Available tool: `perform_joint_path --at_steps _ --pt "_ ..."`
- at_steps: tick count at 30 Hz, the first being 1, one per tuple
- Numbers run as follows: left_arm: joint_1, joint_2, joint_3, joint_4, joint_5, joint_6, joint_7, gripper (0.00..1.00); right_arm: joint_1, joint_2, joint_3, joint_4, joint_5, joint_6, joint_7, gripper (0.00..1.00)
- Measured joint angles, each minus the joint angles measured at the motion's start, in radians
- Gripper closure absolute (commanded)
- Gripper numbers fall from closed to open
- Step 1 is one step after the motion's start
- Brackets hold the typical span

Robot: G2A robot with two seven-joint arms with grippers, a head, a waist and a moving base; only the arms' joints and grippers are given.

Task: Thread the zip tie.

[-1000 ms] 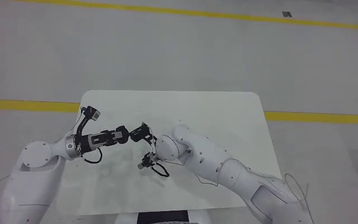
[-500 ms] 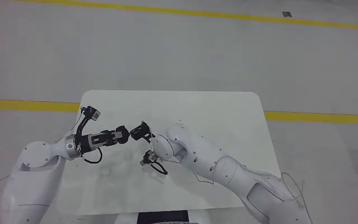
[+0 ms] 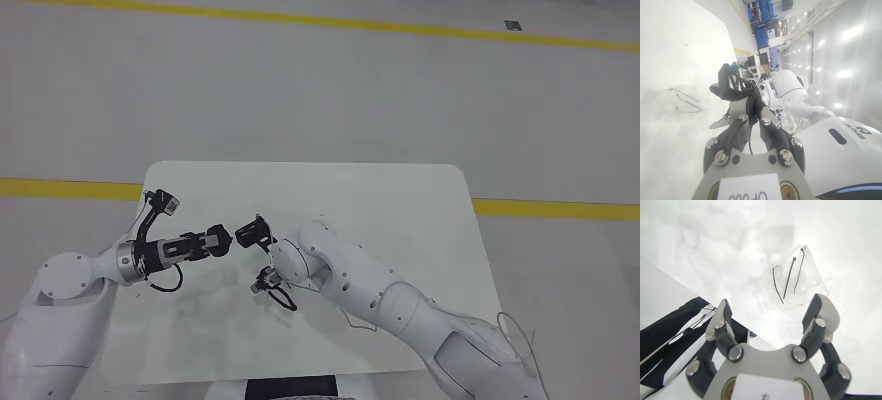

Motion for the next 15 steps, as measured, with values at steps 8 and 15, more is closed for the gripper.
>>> perform_joint_path --at_steps 8,15 --pt "0.014 0.017 -0.018 -0.001 0.009 0.012 0.015 1.0 0.0 0.0 0.0 0.0 0.0 0.0 0.0 0.0" --pt "0.034 0.035 -0.063 -0.012 -0.014 0.016 -0.018 1.0 0.0 0.0 0.0 0.0 0.0 0.0 0.0 0.0"
